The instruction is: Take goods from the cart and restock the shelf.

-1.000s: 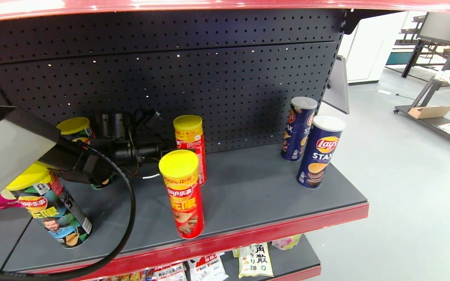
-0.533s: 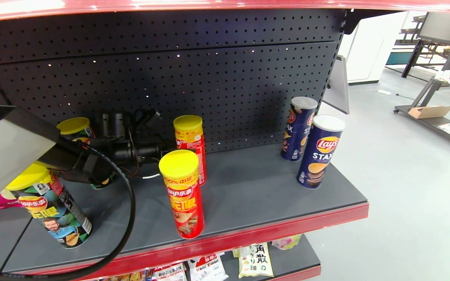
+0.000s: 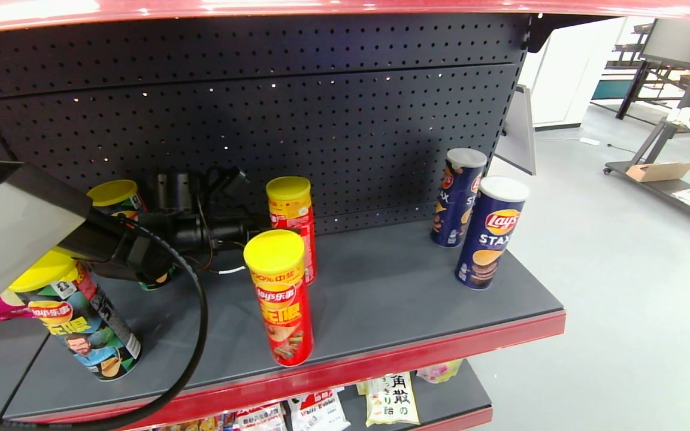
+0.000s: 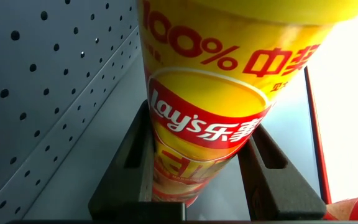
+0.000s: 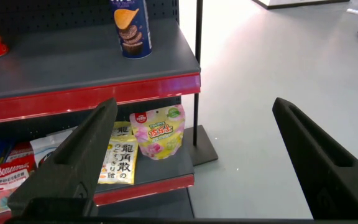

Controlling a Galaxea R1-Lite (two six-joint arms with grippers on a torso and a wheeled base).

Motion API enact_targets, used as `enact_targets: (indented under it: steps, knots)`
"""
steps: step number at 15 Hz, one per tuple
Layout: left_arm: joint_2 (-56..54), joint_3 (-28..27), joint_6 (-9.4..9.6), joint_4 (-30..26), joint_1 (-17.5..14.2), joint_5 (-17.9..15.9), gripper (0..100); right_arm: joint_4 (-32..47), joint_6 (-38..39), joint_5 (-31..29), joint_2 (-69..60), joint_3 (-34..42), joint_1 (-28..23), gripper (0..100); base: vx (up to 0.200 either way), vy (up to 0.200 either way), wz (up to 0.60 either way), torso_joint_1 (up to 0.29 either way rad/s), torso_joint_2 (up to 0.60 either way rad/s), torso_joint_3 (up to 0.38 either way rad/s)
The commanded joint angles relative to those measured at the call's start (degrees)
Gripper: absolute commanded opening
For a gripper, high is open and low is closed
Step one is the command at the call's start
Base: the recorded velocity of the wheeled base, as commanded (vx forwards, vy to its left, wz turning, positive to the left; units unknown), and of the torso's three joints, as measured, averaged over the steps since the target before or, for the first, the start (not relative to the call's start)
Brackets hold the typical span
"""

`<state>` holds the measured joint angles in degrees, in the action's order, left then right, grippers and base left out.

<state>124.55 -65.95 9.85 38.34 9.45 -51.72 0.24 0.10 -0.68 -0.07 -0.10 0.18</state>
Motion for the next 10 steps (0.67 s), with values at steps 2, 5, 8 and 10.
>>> enact_targets:
  steps: [2, 5, 8, 10]
  knots:
    - [-0.10, 0.12, -0.01, 0.07, 0.04, -0.04, 0, 0.02, -0.01, -0.02, 0.07, 0.01, -0.01, 100, 0.000, 0.000, 0.00, 0.000, 0.00, 0.000]
    - [-0.19, 0.03, -0.01, 0.16, 0.04, -0.22, 100, 0.02, -0.01, -0.02, 0.07, 0.01, -0.01, 100, 0.000, 0.000, 0.00, 0.000, 0.00, 0.000]
    - [-0.19, 0.03, -0.01, 0.07, 0.04, -1.36, 100, 0.02, -0.01, -0.02, 0.07, 0.01, -0.01, 100, 0.000, 0.000, 0.00, 0.000, 0.00, 0.000]
    - [-0.19, 0.03, -0.01, 0.07, -0.04, -1.36, 100, 0.02, -0.01, -0.02, 0.07, 0.01, -0.01, 100, 0.000, 0.000, 0.00, 0.000, 0.00, 0.000]
